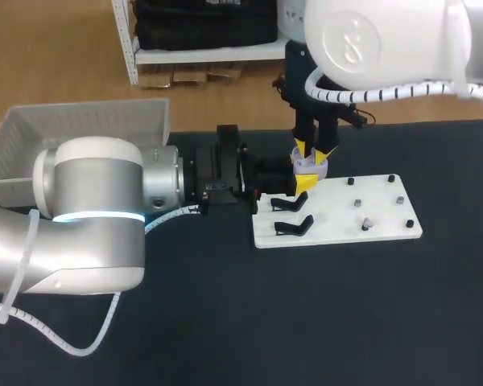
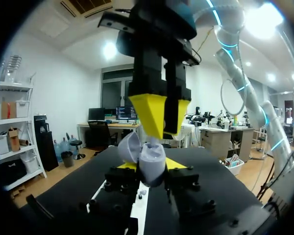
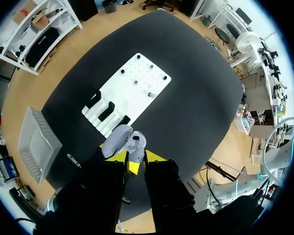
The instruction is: Pick up each earbud case from the left stands, insert the matching earbuds, close the lid, and place the case in the box.
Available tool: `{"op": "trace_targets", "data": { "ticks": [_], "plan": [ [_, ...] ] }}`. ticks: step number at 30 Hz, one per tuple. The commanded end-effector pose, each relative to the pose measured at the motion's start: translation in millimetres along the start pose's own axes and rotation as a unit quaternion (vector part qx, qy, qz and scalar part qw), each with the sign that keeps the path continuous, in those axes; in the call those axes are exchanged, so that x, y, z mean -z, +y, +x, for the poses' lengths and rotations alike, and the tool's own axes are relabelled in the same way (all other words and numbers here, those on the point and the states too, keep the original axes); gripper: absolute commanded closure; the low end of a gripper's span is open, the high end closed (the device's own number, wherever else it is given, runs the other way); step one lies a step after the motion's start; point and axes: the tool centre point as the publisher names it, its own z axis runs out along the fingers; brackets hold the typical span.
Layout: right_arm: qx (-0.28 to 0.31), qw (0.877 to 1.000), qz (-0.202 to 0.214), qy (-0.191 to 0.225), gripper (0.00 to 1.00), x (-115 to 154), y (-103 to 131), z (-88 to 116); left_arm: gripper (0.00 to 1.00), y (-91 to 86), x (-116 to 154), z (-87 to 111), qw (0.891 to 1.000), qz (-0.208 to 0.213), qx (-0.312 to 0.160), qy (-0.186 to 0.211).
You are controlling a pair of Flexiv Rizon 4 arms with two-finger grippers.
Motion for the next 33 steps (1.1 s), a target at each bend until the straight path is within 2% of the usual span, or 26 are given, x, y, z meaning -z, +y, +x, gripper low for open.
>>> {"op": "trace_targets", "data": {
  "ticks": [1,21,33],
  "plan": [
    [-0.001,1.0,0.001,0.0,1.0,-1,1,-1,1.0,-1.9,-1,1.7,1.0,-0.006,-0.002,-0.004],
    [-0.003,1.0,-0.002,-0.003,1.0,-4,-1,-8,1.0,-1.9,-1,1.7,1.0,-0.006,-0.002,-0.004],
    [-0.001,1.0,0.001,0.006,1.0,-13,-3,-5,1.0,-1.9,-1,1.7,1.0,-0.006,-0.002,-0.004]
  ]
}}
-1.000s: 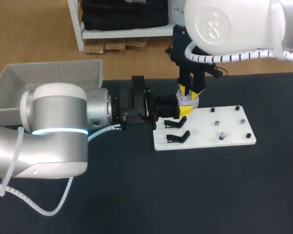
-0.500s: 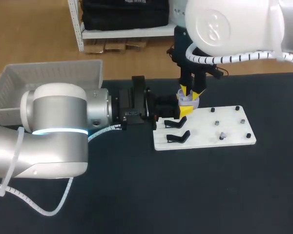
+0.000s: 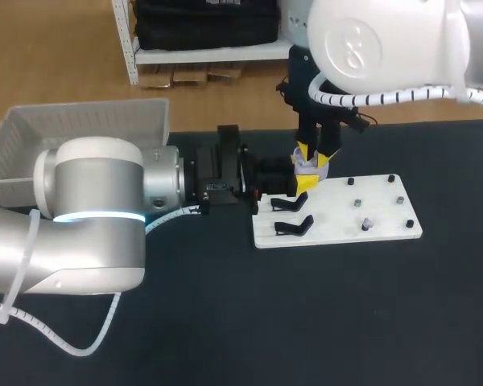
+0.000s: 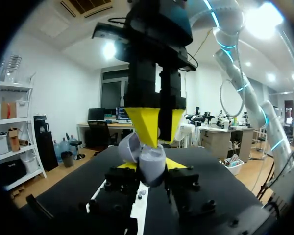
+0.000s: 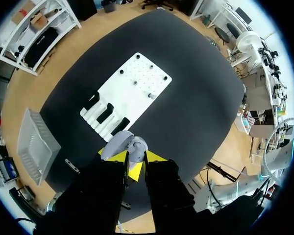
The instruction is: Pick up each earbud case from the left stands, insert the matching earbuds, close the lid, and place the case in the box.
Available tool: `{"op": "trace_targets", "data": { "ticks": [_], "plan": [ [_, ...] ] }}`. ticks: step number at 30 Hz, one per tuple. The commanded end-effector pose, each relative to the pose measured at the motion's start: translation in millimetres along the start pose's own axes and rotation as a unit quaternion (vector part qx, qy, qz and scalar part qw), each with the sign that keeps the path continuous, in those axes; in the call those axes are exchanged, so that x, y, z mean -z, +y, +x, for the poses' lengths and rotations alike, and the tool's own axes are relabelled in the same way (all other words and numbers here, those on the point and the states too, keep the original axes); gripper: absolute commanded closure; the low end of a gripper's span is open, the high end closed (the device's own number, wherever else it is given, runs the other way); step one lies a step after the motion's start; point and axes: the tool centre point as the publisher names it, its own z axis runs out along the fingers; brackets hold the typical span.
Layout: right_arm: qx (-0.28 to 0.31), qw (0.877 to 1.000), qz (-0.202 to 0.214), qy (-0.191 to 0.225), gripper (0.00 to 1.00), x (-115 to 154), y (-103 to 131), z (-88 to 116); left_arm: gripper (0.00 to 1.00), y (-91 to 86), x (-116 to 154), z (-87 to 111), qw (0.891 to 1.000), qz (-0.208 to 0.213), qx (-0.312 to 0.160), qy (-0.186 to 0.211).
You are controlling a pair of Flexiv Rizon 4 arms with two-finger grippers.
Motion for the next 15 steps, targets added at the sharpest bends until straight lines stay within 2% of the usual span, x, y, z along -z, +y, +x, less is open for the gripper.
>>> {"op": "trace_targets", "data": {
  "ticks": [1,5,7,9,15],
  "plan": [
    [0.0,1.0,0.0,0.003,1.0,-3.3,-2.7,0.0,1.0,-1.1,0.0,1.4,1.0,-0.007,-0.002,-0.004],
    [0.001,1.0,0.0,0.005,1.0,-4.3,-4.1,0.8,1.0,-1.1,0.0,1.4,1.0,-0.007,-0.002,-0.004],
    [0.002,1.0,0.001,0.005,0.81,-4.6,-4.4,1.2,1.0,-1.1,0.0,1.4,1.0,-0.007,-0.002,-0.004],
    [0.004,1.0,0.0,0.004,0.7,-4.0,-4.5,2.5,1.0,-1.1,0.0,1.4,1.0,-0.007,-0.002,-0.004],
    [0.008,1.0,-0.005,0.002,0.64,1.4,-6.4,5.5,1.0,-1.1,0.0,1.4,1.0,-0.007,-0.002,-0.004]
  ]
}}
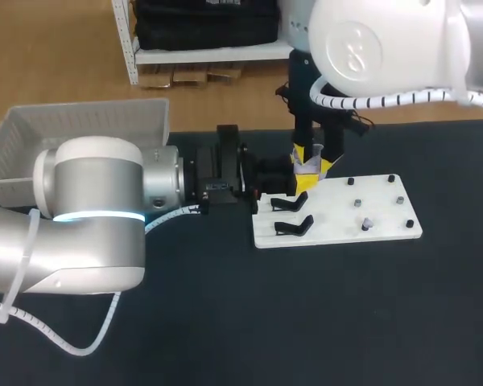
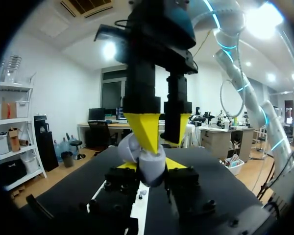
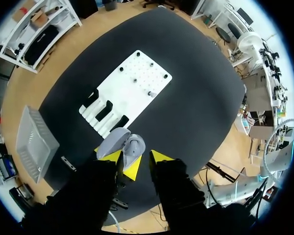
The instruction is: Pick up each earbud case from the left stands, insert the matching earbuds, close the lid, and place the case in the box.
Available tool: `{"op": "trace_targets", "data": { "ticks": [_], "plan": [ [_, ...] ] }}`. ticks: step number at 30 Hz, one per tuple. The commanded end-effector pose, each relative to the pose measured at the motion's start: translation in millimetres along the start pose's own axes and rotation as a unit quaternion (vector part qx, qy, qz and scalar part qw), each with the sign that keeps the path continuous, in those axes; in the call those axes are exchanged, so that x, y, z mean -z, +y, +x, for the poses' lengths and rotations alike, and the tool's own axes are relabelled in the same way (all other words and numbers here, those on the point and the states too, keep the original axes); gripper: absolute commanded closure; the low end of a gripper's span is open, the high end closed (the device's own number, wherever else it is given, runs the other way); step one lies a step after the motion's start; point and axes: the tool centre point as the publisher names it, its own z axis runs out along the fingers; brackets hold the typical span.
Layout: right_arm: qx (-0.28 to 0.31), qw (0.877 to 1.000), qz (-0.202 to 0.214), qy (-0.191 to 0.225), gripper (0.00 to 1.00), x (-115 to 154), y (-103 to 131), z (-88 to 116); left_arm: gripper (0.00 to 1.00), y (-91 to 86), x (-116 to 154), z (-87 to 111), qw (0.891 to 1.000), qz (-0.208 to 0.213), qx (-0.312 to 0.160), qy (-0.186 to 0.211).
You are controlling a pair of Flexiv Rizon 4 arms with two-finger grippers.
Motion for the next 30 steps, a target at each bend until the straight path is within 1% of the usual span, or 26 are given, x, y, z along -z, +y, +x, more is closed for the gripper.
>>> {"op": "trace_targets", "data": {
  "ticks": [1,7,8,9,10,11,12,13,14,15,16,17,18,19,20,22,25,27,29,30],
  "plan": [
    [0.001,1.0,-0.009,-0.003,0.64,6,-6,3,1.0,-2.2,-1,1.5,1.0,-0.006,-0.002,-0.004],
    [0.023,0.999,-0.029,-0.007,0.61,18,-14,9,1.0,-2.2,-1,1.5,1.0,-0.006,-0.002,-0.004],
    [0.034,0.999,-0.04,-0.006,0.6,20,-17,11,1.0,-2.2,-1,1.5,1.0,-0.006,-0.002,-0.004],
    [0.054,0.997,-0.06,-0.006,0.58,24,-20,13,1.0,-2.2,-1,1.5,1.0,-0.006,-0.002,-0.004],
    [0.069,0.995,-0.066,-0.013,0.56,27,-22,13,1.0,-2.2,-1,1.5,1.0,-0.006,-0.002,-0.004],
    [0.102,0.992,-0.078,-0.015,0.51,29,-26,15,1.0,-2.2,-1,1.5,1.0,-0.006,-0.002,-0.004],
    [0.127,0.988,-0.088,-0.009,0.33,31,-31,17,1.0,-2.2,-1,1.5,1.0,-0.006,-0.002,-0.004],
    [0.153,0.983,-0.098,-0.009,0.23,31,-36,18,1.0,-2.2,-1,1.5,1.0,-0.006,-0.002,-0.004],
    [0.166,0.98,-0.109,0.001,0.21,31,-41,18,1.0,-2.2,-1,1.5,1.0,-0.006,-0.002,-0.004],
    [0.18,0.977,-0.117,0.001,0.19,31,-46,17,1.0,-2.2,-1,1.5,1.0,-0.006,-0.002,-0.004],
    [0.207,0.97,-0.124,0.0,0.19,31,-51,17,1.0,-2.2,-1,1.5,1.0,-0.006,-0.002,-0.004],
    [0.221,0.966,-0.133,0.0,0.11,32,-56,17,1.0,-2.2,-1,1.5,1.0,-0.006,-0.002,-0.004],
    [0.239,0.961,-0.142,-0.003,0.13,32,-61,17,1.0,-2.2,-1,1.5,1.0,-0.006,-0.002,-0.004],
    [0.259,0.955,-0.147,-0.002,0.11,33,-66,17,1.0,-2.2,-1,1.5,1.0,-0.006,-0.002,-0.004],
    [0.275,0.95,-0.148,-0.019,0.0,33,-70,16,1.0,-2.2,-1,1.5,1.0,-0.006,-0.002,-0.004],
    [0.302,0.94,-0.157,-0.015,0.0,33,-77,17,1.0,-2.2,-1,1.5,1.0,-0.006,-0.002,-0.004],
    [0.322,0.933,-0.156,-0.023,0.0,30,-83,15,1.0,-2.2,-1,1.5,1.0,-0.006,-0.002,-0.004],
    [0.322,0.933,-0.157,-0.031,0.0,25,-86,11,1.0,-2.2,-1,1.5,1.0,-0.006,-0.002,-0.004],
    [0.324,0.932,-0.155,-0.053,0.0,19,-89,8,1.0,-2.2,-1,1.5,1.0,-0.006,-0.002,-0.004],
    [0.319,0.932,-0.16,-0.053,0.0,16,-90,6,1.0,-2.2,-1,1.5,1.0,-0.006,-0.002,-0.004]
  ]
}}
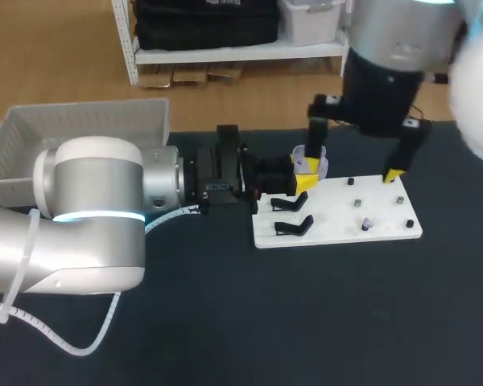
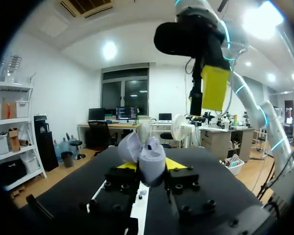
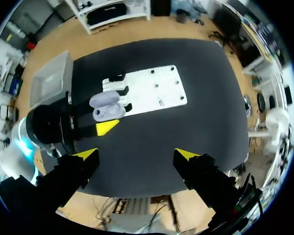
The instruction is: Pick up each earbud case from the left stands, insert the matching earbuds, close the lid, and place the case in the box.
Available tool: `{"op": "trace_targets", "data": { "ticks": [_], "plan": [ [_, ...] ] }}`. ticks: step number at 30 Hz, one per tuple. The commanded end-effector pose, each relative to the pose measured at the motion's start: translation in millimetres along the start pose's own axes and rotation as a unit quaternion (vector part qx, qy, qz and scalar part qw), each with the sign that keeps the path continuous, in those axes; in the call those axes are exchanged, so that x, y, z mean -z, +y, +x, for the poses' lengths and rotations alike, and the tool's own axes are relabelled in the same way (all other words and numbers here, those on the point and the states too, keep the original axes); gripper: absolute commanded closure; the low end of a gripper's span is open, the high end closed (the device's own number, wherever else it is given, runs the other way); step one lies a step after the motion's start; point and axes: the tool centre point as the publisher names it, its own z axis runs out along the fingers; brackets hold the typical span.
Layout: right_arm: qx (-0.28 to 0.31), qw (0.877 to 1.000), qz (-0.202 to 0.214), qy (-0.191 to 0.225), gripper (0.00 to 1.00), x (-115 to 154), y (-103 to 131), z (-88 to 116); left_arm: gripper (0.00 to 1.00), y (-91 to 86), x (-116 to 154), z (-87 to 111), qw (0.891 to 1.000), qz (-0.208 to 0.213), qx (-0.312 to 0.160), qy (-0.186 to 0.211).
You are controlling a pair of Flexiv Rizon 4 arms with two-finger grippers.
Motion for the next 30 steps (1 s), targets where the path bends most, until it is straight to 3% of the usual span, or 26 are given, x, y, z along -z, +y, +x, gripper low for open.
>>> {"op": "trace_targets", "data": {
  "ticks": [1,21,24,30],
  "plan": [
    [-0.004,0.996,-0.076,-0.043,0.0,-13,-21,8,1.0,-2.1,-1,1.5,1.0,-0.006,-0.002,-0.004],
    [-0.004,0.996,-0.076,-0.043,0.0,-13,-21,8,1.0,-2.1,-1,1.5,1.0,-0.006,-0.002,-0.004],
    [-0.047,0.994,-0.095,-0.037,0.0,-29,-39,3,1.0,-2.1,-1,1.5,1.0,-0.006,-0.002,-0.004],
    [-0.096,0.991,-0.081,-0.047,0.0,-60,-70,-7,1.0,-2.1,-1,1.5,1.0,-0.006,-0.002,-0.004]
  ]
}}
